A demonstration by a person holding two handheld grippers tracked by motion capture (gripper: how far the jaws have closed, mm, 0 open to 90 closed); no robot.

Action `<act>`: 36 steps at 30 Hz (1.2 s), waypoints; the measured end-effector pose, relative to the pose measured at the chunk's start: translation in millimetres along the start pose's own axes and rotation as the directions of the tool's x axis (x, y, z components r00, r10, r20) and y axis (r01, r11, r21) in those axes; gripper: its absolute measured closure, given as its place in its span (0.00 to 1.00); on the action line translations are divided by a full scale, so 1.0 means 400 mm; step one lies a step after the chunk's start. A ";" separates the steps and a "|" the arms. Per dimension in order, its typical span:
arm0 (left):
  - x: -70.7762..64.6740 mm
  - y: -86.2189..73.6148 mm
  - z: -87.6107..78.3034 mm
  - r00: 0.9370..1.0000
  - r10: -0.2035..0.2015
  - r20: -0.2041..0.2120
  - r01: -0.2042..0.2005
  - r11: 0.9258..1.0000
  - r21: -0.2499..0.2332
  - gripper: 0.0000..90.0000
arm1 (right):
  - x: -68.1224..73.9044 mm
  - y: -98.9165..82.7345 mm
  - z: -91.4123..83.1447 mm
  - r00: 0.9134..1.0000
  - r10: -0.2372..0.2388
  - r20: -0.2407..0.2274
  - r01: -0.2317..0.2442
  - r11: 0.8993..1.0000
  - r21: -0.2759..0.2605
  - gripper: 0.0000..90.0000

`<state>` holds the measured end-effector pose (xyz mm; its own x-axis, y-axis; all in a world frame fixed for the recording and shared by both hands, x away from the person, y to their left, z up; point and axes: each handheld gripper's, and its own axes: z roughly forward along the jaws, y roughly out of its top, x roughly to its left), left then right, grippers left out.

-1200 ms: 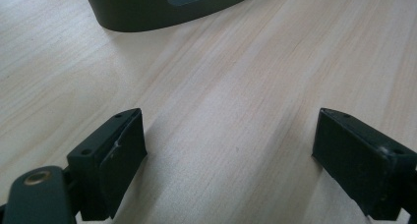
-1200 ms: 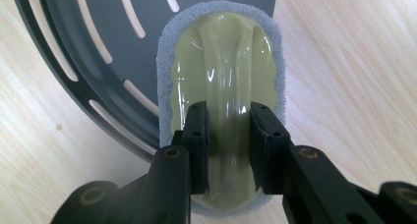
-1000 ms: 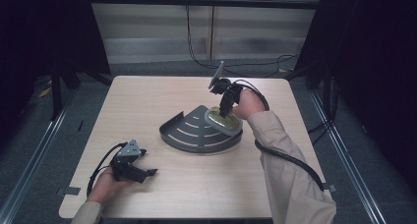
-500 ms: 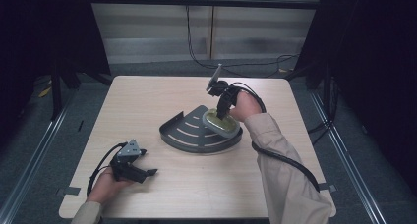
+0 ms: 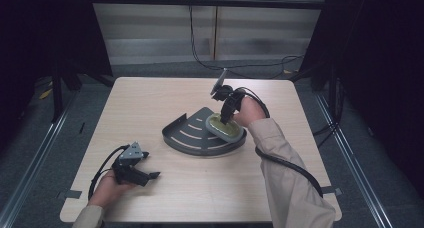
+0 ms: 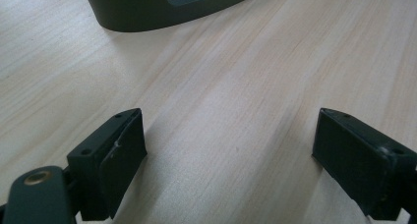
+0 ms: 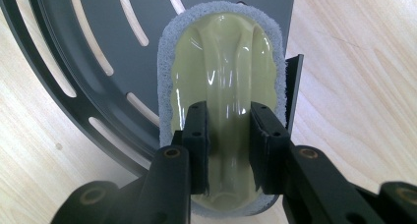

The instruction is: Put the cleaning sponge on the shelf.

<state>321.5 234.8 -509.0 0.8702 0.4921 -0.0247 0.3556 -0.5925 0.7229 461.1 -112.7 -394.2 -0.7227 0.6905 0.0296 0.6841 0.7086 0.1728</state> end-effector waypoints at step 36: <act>0.000 0.000 0.000 1.000 0.000 0.000 0.000 1.000 0.000 0.13 | -0.005 -0.011 0.038 0.998 0.061 -0.004 -0.061 0.998 0.011 0.79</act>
<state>321.5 234.8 -509.0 0.8703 0.4920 -0.0249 0.3556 -0.5924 0.7229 461.0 -114.9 -410.1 -0.6799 0.7320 0.0438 0.7281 0.6667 0.1597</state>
